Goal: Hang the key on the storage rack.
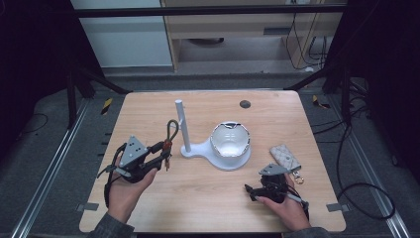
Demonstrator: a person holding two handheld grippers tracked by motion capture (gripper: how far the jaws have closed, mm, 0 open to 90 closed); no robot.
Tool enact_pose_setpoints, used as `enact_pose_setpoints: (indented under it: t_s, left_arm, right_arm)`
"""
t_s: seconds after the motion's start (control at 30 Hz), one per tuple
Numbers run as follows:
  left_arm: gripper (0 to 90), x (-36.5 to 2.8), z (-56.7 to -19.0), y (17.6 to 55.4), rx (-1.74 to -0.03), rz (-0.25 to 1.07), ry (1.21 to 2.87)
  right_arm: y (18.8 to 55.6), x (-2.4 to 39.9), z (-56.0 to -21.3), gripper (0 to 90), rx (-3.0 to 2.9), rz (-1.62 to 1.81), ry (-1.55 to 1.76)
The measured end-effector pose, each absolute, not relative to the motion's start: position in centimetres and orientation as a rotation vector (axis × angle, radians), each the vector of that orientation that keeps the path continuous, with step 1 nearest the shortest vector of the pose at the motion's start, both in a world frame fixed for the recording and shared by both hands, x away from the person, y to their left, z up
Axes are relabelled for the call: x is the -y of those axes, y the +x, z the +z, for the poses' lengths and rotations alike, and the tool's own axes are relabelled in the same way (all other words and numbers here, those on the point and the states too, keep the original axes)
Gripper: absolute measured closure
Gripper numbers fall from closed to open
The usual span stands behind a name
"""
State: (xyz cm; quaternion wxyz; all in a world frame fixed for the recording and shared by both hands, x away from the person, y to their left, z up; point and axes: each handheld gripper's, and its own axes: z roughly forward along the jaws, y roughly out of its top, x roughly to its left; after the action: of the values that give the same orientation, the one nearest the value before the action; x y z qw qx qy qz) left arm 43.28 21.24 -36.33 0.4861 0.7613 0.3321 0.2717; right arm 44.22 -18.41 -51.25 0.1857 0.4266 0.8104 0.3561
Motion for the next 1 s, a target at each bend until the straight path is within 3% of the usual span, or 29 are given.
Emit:
enact_pose_setpoints:
  t_s: [1.0]
  left_arm:
    - [65.9,-19.3,-39.1,47.0,-0.892,0.663,1.880]
  right_arm:
    - [44.2,18.4,-51.2,7.4,-2.282,1.003,1.205]
